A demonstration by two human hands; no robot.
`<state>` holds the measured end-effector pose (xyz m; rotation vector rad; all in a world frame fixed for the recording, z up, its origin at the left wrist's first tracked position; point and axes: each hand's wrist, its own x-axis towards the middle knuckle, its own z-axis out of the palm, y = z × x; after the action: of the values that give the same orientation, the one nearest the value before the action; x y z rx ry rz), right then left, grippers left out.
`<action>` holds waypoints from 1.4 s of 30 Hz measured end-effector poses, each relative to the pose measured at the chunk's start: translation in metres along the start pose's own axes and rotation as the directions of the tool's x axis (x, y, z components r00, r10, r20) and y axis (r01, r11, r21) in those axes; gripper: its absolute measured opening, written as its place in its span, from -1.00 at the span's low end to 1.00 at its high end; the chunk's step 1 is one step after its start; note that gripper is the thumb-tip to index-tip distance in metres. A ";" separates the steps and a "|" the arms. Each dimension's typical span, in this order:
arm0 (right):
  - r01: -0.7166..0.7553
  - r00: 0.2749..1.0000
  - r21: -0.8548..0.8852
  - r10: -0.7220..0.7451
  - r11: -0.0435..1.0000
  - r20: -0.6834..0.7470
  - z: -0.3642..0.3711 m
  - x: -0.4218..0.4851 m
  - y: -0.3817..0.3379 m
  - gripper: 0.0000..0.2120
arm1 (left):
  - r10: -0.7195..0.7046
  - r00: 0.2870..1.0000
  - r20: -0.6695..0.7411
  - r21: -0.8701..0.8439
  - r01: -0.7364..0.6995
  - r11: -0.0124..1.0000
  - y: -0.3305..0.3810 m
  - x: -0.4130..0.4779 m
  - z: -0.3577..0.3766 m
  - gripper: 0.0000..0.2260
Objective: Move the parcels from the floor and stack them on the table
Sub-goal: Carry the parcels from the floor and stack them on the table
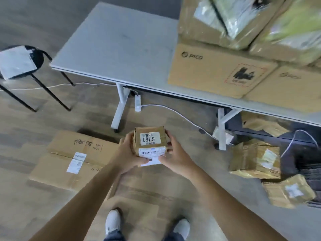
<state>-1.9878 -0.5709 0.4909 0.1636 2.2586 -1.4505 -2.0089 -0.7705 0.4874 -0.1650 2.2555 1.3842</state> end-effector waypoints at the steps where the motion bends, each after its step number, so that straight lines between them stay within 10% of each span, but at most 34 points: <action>1: 0.026 0.999 0.013 -0.025 1.000 -0.021 -0.028 -0.019 -0.009 -0.15 | 0.041 0.999 0.025 0.035 -0.042 0.998 0.034 -0.010 0.006 -0.08; 12: 0.355 0.932 0.054 -0.348 0.933 -0.103 -0.289 -0.153 -0.089 -0.17 | 0.453 0.885 0.105 0.063 -0.461 0.885 0.299 -0.077 0.094 -0.30; 26: 0.443 0.606 -0.168 -0.433 0.880 -0.668 -0.454 -0.171 -0.152 -0.28 | 0.856 0.502 -0.122 0.505 -0.711 0.489 0.500 -0.046 0.195 0.24; 35: 0.438 0.664 -0.206 -0.469 0.875 -0.582 -0.570 -0.166 -0.178 -0.38 | 0.917 0.389 0.082 0.293 -0.889 0.351 0.603 0.047 0.206 0.07; 42: 0.062 0.754 -0.742 -0.518 0.668 -0.403 -0.620 -0.150 -0.180 0.15 | 0.906 0.321 0.275 0.278 -0.929 0.244 0.626 0.089 0.227 0.03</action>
<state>-2.1032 -0.0791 0.9203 -0.0301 3.3438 -0.5743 -2.2259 -0.2609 0.8680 1.6266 2.5589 1.2456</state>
